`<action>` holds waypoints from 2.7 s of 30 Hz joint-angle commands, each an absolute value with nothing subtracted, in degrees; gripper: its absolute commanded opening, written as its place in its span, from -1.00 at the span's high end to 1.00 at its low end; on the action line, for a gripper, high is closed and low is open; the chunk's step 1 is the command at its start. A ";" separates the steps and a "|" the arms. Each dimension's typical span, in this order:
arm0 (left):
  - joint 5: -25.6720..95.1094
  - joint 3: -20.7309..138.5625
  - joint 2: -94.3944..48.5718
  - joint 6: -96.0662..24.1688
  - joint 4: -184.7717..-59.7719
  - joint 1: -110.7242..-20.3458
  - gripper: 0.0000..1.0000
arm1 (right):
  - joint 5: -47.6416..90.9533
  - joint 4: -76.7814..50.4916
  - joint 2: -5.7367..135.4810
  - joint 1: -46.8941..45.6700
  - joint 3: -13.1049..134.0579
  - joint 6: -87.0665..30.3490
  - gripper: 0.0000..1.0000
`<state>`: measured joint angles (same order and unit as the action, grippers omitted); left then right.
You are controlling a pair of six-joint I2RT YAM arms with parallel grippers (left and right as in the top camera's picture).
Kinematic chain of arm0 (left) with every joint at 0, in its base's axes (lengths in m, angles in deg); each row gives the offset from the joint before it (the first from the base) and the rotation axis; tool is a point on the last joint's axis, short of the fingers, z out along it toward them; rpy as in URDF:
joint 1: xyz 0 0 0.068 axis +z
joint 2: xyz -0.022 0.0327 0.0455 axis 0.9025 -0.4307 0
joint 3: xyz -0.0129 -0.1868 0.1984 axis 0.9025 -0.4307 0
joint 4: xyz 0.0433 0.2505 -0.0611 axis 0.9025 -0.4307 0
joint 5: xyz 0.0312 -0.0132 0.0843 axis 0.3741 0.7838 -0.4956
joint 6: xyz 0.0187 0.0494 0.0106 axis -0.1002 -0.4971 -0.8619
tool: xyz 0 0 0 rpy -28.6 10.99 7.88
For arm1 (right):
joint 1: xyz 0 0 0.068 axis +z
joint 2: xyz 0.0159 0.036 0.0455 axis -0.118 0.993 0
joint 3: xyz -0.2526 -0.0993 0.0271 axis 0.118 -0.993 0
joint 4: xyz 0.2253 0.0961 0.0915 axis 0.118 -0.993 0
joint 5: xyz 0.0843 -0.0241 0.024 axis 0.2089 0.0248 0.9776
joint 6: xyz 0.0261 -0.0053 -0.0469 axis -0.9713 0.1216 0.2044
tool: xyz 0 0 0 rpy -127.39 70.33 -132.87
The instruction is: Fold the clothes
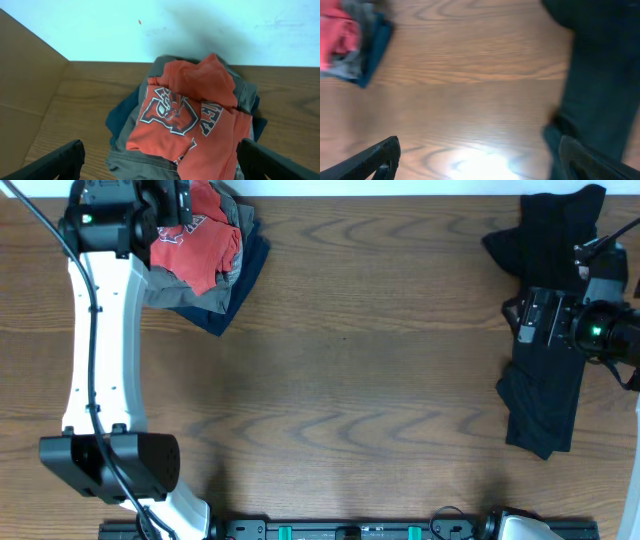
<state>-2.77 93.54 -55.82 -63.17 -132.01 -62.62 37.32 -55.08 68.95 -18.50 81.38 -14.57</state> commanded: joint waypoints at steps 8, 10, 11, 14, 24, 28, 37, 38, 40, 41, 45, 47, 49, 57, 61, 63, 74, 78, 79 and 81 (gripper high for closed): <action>-3.66 93.60 -56.08 -62.87 -132.21 -62.42 -0.96 | 43.13 -57.79 68.66 -18.00 82.17 -19.88 -0.98; -3.66 93.60 -56.08 -62.87 -132.21 -62.42 -0.96 | 38.65 -58.03 68.66 -18.00 82.17 -19.62 -0.99; -3.68 93.60 -56.08 -62.87 -132.21 -62.42 -0.96 | 36.55 -58.01 68.66 -18.00 82.17 -19.00 -0.99; -3.68 93.60 -56.08 -62.87 -132.21 -62.42 -0.96 | 30.02 -56.02 68.56 -17.80 81.80 -11.00 -0.98; -3.68 93.60 -56.08 -62.87 -132.21 -62.42 -0.96 | 23.70 -21.51 41.61 -11.46 49.54 -1.89 -0.98; -3.68 93.60 -56.08 -62.87 -132.21 -62.42 -0.96 | 23.70 -7.65 27.07 -11.14 30.94 -5.37 -0.98; -3.68 93.60 -56.08 -62.87 -132.21 -62.42 -0.96 | 23.68 7.74 5.72 -10.39 1.45 -11.75 -0.99; -3.68 93.60 -56.08 -62.87 -132.21 -62.42 -0.96 | 23.68 9.53 4.25 -10.17 -0.91 -12.12 -0.99; -3.68 93.60 -56.08 -62.87 -132.21 -62.42 -0.96 | 23.52 12.81 1.89 -9.76 -4.65 -12.10 -0.98; -3.68 93.60 -56.08 -62.87 -132.21 -62.42 -0.96 | 22.96 14.62 0.82 -9.56 -6.44 -12.10 -0.98; -3.68 93.60 -56.08 -62.87 -132.21 -62.42 -0.96 | 21.62 20.81 -2.28 -8.60 -11.73 -12.12 -0.98; -3.68 93.60 -56.08 -62.87 -132.21 -62.42 -0.96 | 20.07 21.38 -3.86 -8.27 -13.13 -12.62 -0.98; -3.68 93.60 -56.08 -62.87 -132.21 -62.42 -0.96 | 16.73 19.06 -5.02 -7.84 -13.08 -14.89 -0.99; -3.68 93.60 -56.08 -62.87 -132.21 -62.42 -0.96 | 13.82 15.37 -5.63 -7.84 -13.08 -17.63 -0.99; -3.68 93.60 -56.08 -62.87 -132.21 -62.42 -0.96 | 13.82 15.37 -5.61 -7.84 -13.08 -17.63 -0.99; -3.68 93.60 -56.08 -62.87 -132.21 -62.42 -0.96 | 13.82 15.37 -5.61 -7.84 -13.08 -17.63 -0.98; -3.68 93.60 -56.08 -62.87 -132.21 -62.42 -0.95 | 13.82 15.37 -5.61 -7.84 -13.08 -17.63 -0.99; -3.68 93.60 -56.08 -62.87 -132.21 -62.42 -0.96 | 13.82 15.37 -5.61 -7.84 -13.08 -17.63 -0.98; -3.68 93.60 -56.08 -62.87 -132.21 -62.42 -0.96 | 13.82 15.37 -5.61 -7.84 -13.08 -17.63 -0.98; -3.68 93.60 -56.06 -62.89 -132.34 -62.42 -0.95 | 13.82 15.37 -5.61 -7.84 -13.08 -17.63 -0.99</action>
<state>-3.42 93.54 -56.06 -63.17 -132.05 -62.62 14.61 15.54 -5.06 -8.40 -12.84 -16.86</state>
